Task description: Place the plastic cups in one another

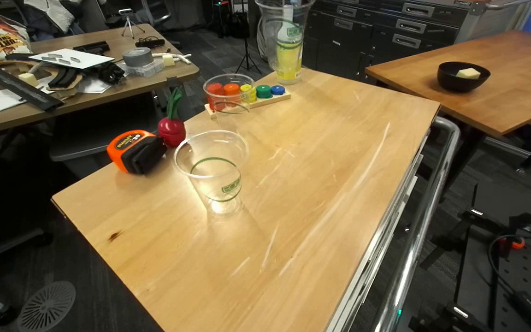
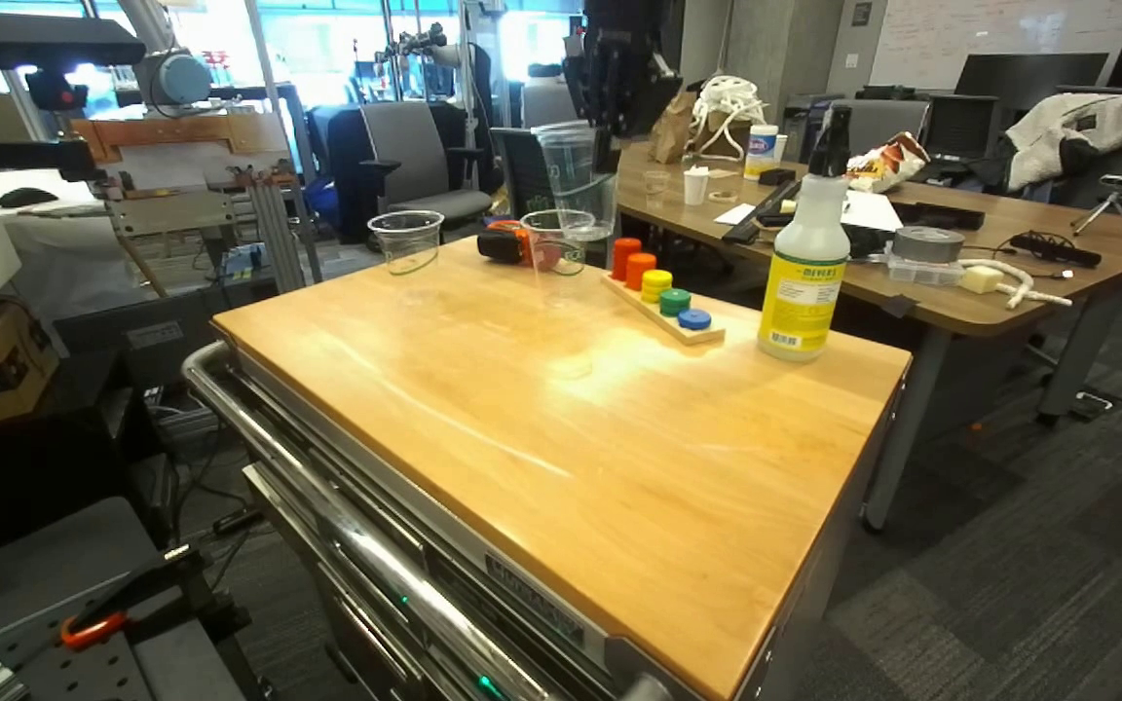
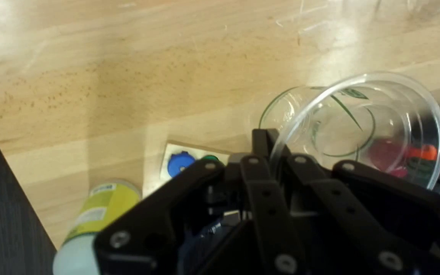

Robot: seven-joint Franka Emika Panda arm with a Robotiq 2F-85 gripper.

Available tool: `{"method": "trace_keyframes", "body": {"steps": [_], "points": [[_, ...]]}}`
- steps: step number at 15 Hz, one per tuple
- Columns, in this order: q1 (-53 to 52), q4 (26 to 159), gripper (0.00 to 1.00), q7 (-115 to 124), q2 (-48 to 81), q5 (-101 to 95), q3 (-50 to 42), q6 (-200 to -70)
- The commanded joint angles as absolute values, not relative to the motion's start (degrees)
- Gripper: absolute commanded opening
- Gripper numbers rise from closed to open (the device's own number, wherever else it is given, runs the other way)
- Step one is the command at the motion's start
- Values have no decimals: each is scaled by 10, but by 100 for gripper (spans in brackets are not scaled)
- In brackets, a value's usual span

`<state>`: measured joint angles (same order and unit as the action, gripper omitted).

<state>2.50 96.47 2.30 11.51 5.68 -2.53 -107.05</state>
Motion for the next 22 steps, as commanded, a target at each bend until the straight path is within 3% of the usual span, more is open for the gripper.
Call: {"method": "trace_keyframes", "body": {"steps": [1, 9, 18, 19, 20, 22], "points": [[15, 853, 1, 21, 169, 62, -10, -1037], [5, 716, 1, 11, 290, 70, 18, -988], [-1, 652, 1, 2, 372, 63, 27, -918], [-2, 648, 10, 1, 376, 62, 28, -911], [-4, 649, 31, 0, 374, 57, 27, -909], [-6, 648, 45, -4, 370, 56, 27, -906]]}}
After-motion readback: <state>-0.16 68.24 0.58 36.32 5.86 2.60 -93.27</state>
